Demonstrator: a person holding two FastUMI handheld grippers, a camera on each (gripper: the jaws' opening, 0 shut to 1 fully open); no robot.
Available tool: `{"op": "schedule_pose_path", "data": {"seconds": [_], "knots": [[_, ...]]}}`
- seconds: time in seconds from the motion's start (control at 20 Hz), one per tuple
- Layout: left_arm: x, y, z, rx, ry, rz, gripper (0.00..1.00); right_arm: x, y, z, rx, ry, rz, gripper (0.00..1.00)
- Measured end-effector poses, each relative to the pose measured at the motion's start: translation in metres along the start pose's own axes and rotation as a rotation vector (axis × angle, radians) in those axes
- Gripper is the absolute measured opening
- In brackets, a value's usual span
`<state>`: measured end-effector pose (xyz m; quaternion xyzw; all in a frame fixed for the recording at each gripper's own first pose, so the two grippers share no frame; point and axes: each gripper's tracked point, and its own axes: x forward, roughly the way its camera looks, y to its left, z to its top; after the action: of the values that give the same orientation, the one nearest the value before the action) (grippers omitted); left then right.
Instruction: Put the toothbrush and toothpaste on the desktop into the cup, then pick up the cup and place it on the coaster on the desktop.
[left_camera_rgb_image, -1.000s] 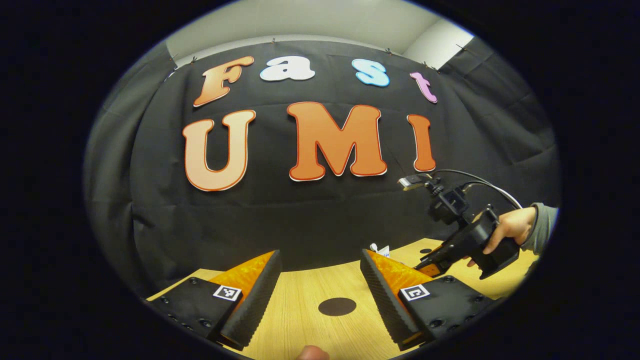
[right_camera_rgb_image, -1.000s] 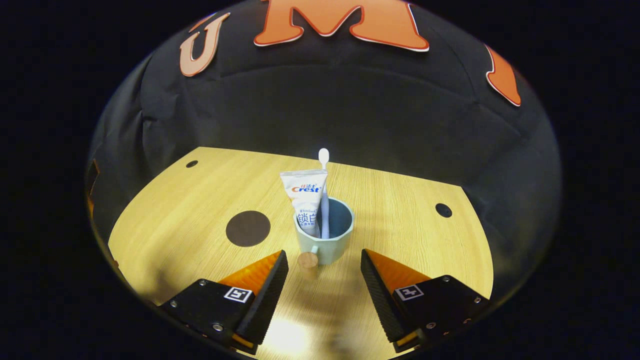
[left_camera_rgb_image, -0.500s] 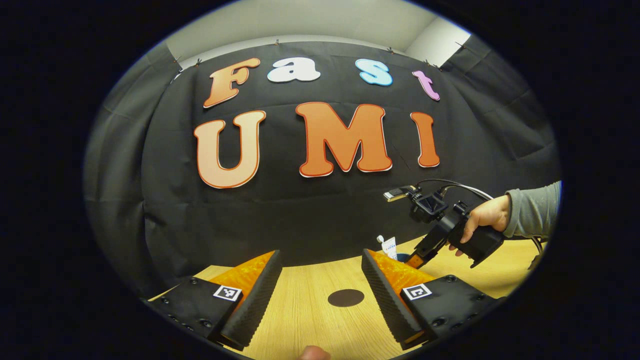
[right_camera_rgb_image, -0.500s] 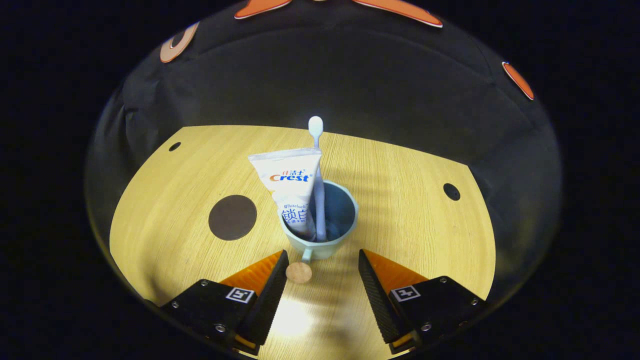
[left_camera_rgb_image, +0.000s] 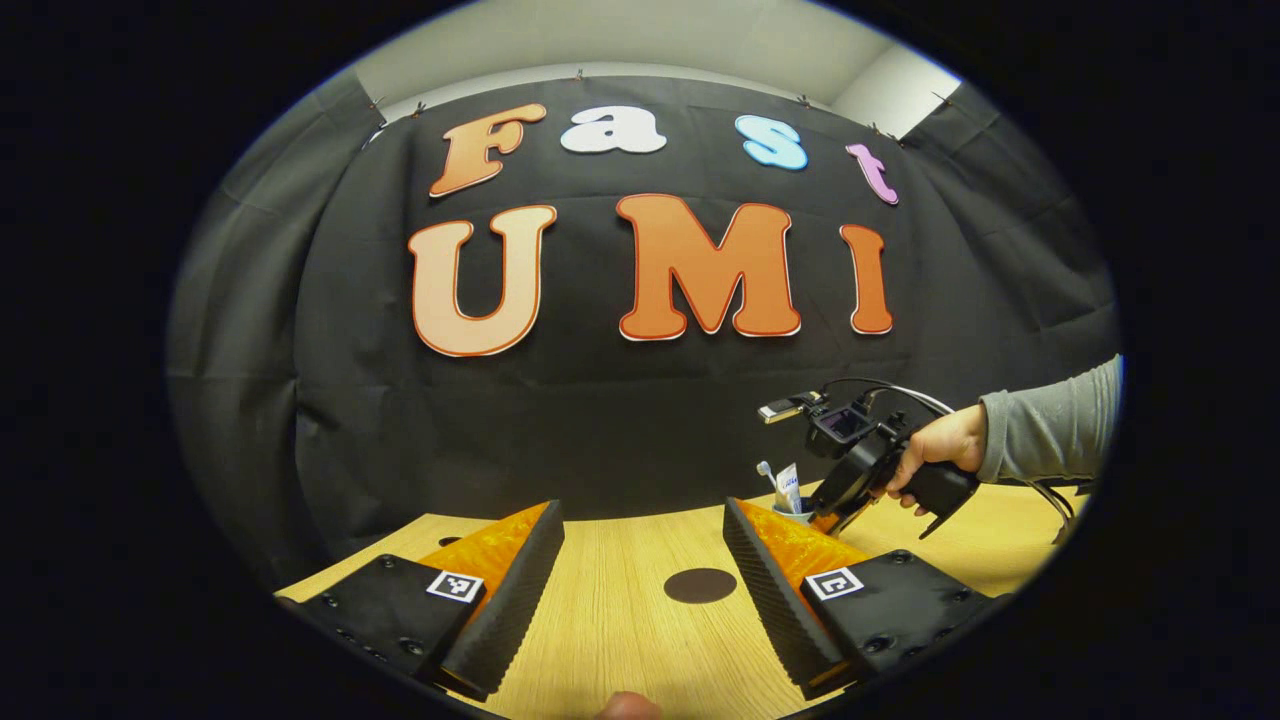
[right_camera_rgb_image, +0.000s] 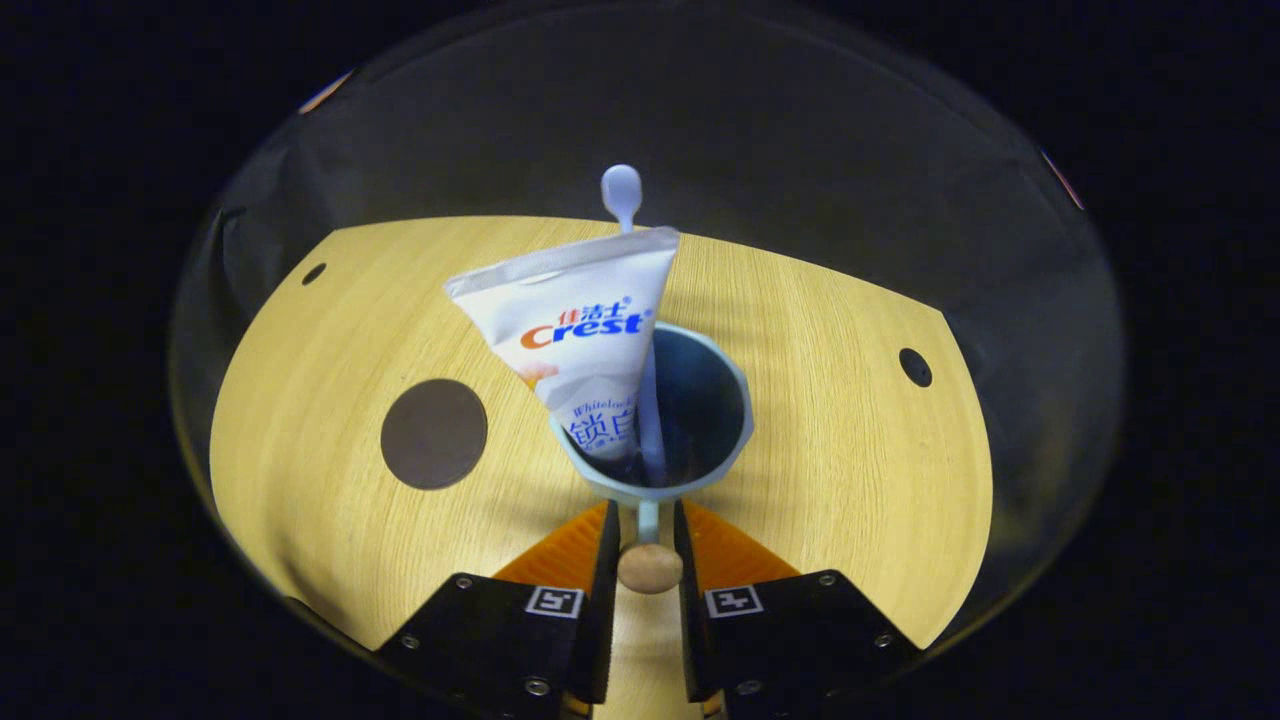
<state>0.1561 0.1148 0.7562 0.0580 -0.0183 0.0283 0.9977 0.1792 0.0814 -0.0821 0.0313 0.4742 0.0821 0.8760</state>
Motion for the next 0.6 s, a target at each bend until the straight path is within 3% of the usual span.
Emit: {"op": "schedule_pose_path", "data": {"seconds": [0.25, 0.6], "knots": [[0.001, 0.007, -0.007, -0.018, 0.013, 0.005, 1.0, -0.005, -0.005, 0.008, 0.038, -0.003, 0.008, 0.19], [0.003, 0.013, -0.009, -0.026, 0.017, 0.016, 1.0, -0.021, -0.011, 0.02, 0.027, -0.052, 0.035, 0.18]]}}
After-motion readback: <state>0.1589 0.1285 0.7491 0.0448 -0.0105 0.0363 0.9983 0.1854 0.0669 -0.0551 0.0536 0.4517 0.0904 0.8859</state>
